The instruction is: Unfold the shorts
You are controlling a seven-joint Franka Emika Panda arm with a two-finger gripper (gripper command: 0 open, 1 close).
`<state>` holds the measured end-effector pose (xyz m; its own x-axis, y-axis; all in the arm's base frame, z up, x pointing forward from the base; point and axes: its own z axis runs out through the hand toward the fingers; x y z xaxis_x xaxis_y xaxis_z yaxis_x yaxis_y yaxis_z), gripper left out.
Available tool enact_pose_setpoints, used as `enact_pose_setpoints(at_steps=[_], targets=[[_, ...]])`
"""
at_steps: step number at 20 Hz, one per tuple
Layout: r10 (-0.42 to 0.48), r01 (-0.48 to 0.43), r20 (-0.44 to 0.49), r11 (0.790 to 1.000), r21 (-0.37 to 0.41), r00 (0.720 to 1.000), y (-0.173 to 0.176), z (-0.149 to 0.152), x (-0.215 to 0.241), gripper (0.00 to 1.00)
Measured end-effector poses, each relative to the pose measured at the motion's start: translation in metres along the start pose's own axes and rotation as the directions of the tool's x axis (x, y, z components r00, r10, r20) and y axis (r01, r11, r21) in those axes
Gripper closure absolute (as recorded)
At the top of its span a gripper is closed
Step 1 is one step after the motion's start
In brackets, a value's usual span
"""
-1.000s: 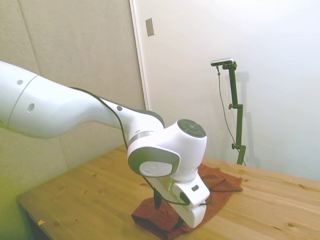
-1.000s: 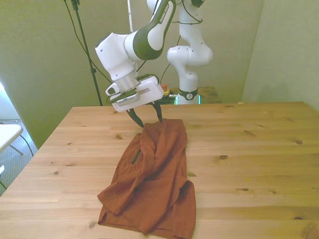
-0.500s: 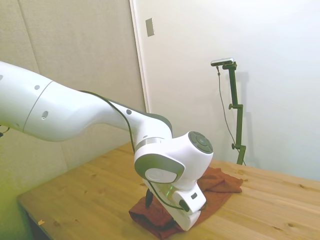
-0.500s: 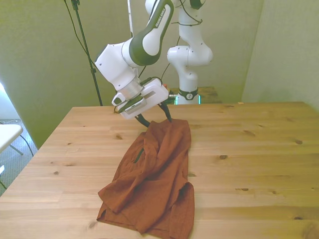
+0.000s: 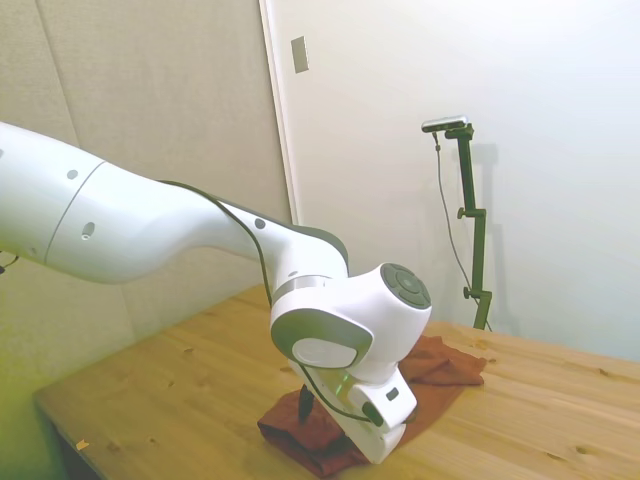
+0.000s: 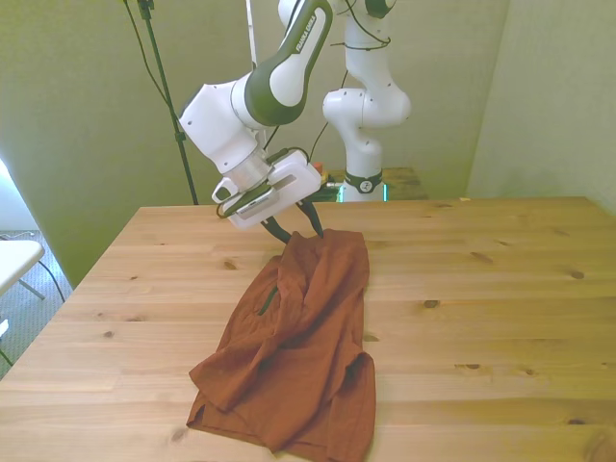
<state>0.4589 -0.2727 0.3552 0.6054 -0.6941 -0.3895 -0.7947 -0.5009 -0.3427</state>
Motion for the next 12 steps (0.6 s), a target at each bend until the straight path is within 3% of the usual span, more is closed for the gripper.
enact_pose_setpoints(at_steps=[12], targets=[[0.007, -0.007, -0.005, 1.000, -0.004, 1.000, 0.0011, -0.0016, 0.0084, 1.00]])
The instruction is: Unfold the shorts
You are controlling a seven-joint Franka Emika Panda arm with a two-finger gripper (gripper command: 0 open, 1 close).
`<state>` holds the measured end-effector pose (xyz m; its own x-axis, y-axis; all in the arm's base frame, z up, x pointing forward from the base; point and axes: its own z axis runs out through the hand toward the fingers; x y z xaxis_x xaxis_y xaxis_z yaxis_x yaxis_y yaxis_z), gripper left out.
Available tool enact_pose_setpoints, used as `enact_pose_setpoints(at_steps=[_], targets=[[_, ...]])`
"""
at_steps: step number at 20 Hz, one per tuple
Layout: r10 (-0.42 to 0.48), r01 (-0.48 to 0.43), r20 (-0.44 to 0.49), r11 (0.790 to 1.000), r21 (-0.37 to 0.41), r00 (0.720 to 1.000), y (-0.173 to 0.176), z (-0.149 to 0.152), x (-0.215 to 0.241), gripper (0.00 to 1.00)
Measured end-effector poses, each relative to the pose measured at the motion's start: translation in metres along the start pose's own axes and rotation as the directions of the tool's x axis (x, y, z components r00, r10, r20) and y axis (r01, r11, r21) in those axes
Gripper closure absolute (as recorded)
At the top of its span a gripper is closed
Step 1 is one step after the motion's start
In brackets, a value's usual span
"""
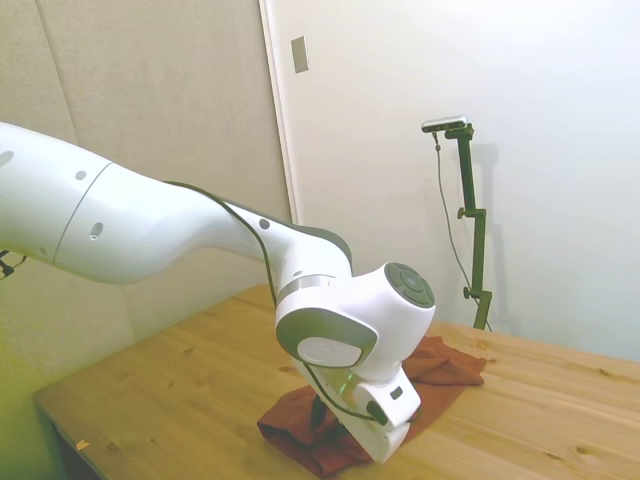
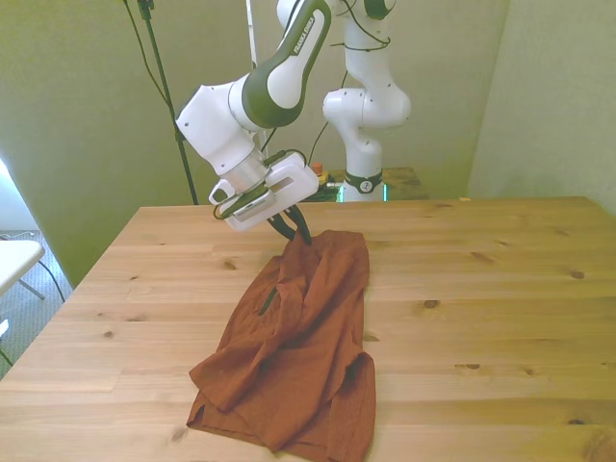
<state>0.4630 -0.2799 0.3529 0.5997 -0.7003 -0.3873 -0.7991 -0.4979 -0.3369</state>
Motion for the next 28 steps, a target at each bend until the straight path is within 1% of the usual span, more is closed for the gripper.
enact_pose_setpoints(at_steps=[4, 9, 17, 20, 22, 24, 27, 28], targets=[[0.023, -0.023, -0.003, 1.000, 0.007, 1.000, 0.011, -0.009, 0.009, 1.00], [0.050, -0.050, -0.013, 0.999, 0.020, 0.999, 0.024, -0.029, 0.021, 1.00], [0.052, -0.051, -0.016, 0.998, 0.046, 0.999, 0.021, -0.047, 0.028, 1.00], [0.027, -0.026, -0.021, 0.999, 0.048, 0.999, 0.009, -0.053, 0.022, 1.00], [-0.013, 0.015, -0.025, 0.999, 0.048, 1.000, -0.009, -0.056, 0.009, 1.00], [-0.067, 0.068, -0.022, 0.997, 0.045, 0.998, -0.031, -0.054, -0.015, 1.00], [-0.150, 0.150, -0.012, 0.988, 0.029, 0.989, -0.058, -0.047, -0.060, 1.00], [-0.176, 0.176, -0.018, 0.984, 0.014, 0.984, -0.064, -0.043, -0.071, 0.00]])
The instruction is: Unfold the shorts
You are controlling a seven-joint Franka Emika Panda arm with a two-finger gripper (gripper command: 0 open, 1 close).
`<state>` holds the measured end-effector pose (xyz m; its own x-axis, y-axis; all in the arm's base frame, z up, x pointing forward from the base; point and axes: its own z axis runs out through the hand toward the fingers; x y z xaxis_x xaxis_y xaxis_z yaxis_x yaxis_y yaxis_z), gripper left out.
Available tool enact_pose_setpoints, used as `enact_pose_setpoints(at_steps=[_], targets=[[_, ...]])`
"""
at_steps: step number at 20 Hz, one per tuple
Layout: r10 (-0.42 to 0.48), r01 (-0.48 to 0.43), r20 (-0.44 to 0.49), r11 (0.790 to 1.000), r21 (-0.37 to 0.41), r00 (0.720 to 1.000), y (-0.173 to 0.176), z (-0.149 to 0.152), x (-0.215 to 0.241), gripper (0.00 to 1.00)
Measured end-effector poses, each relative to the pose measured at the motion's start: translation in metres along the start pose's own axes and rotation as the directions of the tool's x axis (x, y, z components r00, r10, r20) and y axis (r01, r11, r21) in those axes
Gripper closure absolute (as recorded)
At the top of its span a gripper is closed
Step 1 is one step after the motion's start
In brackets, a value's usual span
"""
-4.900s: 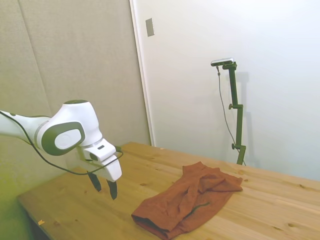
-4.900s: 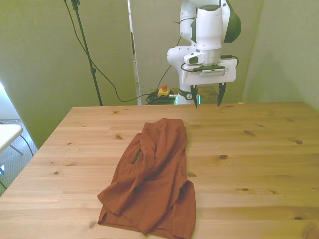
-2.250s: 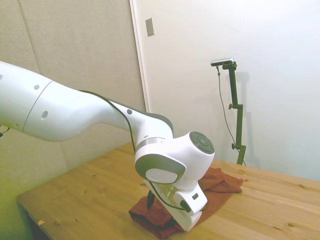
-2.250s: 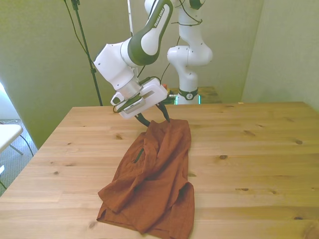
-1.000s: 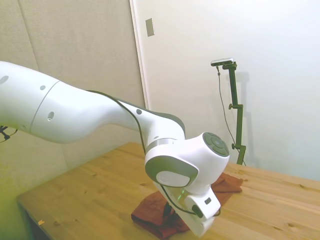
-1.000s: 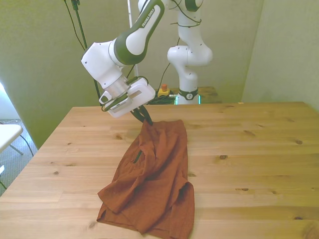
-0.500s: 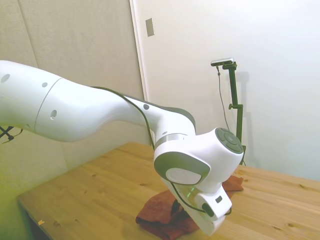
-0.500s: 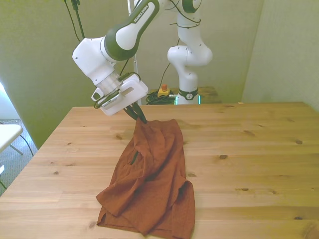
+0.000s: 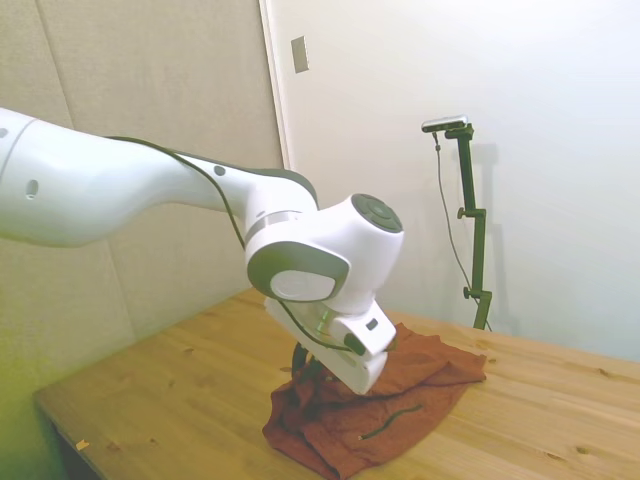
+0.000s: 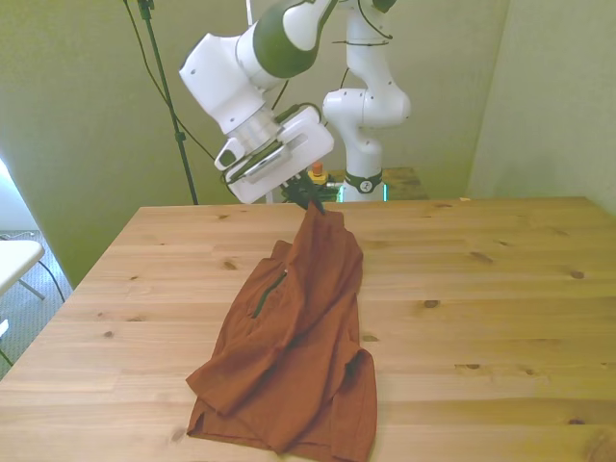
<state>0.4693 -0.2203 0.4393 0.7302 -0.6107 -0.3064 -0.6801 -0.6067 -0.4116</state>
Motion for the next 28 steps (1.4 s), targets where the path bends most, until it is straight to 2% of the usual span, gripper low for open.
enact_pose_setpoints(at_steps=[4, 7, 12, 19, 24, 28], targets=[[-0.103, 0.102, -0.004, 0.992, -0.075, 0.995, -0.029, 0.025, -0.031, 0.00], [-0.144, 0.143, 0.002, 0.984, -0.109, 0.990, -0.042, 0.046, -0.040, 0.00], [-0.170, 0.170, 0.015, 0.977, -0.126, 0.985, -0.051, 0.062, -0.047, 0.00], [-0.251, 0.252, 0.032, 0.958, -0.138, 0.968, -0.093, 0.081, -0.080, 0.00], [-0.256, 0.263, 0.067, 0.955, -0.136, 0.964, -0.133, 0.113, -0.102, 0.00], [-0.153, 0.141, -0.074, 0.980, -0.141, 0.986, -0.168, 0.106, -0.103, 0.00]])
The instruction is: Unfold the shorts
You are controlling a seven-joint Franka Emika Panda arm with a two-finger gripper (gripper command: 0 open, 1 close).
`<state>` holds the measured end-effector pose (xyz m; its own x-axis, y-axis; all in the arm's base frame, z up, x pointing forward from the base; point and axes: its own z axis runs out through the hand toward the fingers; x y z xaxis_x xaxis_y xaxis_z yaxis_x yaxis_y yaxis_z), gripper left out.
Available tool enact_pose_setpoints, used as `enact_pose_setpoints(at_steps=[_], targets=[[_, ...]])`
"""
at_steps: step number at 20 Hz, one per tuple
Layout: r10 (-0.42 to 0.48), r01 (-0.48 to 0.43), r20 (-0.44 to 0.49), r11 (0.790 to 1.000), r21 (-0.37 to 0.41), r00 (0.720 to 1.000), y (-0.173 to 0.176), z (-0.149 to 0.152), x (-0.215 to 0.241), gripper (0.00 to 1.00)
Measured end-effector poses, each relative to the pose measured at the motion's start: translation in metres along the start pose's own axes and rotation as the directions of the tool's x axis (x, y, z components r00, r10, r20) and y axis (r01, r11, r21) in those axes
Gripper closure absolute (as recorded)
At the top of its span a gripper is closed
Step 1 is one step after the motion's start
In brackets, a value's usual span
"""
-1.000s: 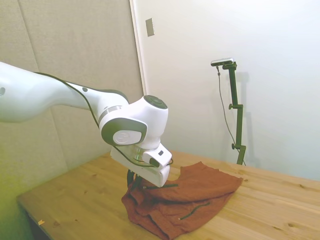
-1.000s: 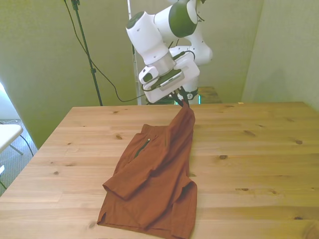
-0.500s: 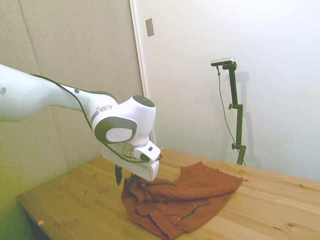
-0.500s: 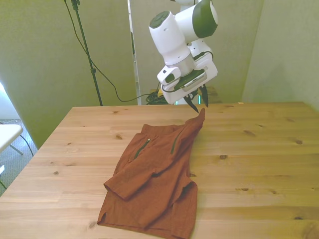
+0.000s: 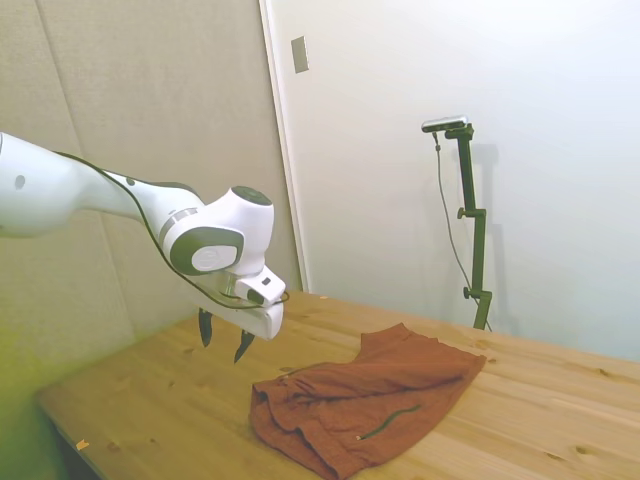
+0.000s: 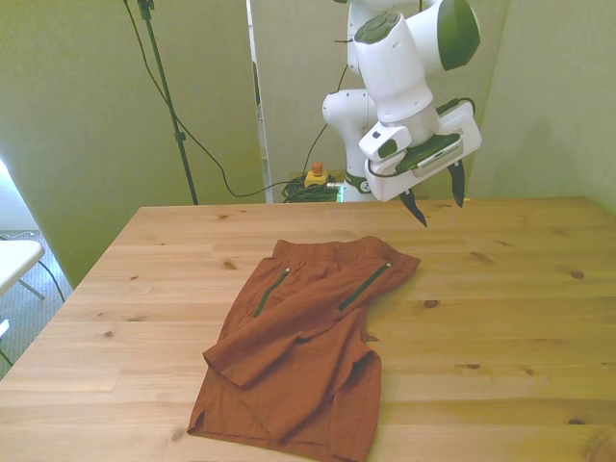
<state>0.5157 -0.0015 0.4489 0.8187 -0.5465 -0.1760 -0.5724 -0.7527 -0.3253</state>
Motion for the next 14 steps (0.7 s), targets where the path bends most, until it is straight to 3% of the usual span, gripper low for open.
enact_pose_setpoints(at_steps=[3, 7, 11, 14], targets=[[0.107, -0.110, -0.123, 0.994, -0.017, 0.987, 0.019, -0.030, 0.037, 0.00], [0.280, -0.285, -0.233, 0.958, 0.015, 0.931, 0.087, -0.080, 0.113, 0.00], [0.447, -0.449, -0.320, 0.891, 0.072, 0.835, 0.148, -0.106, 0.175, 0.00], [0.567, -0.566, -0.361, 0.816, 0.121, 0.740, 0.174, -0.109, 0.210, 0.00]])
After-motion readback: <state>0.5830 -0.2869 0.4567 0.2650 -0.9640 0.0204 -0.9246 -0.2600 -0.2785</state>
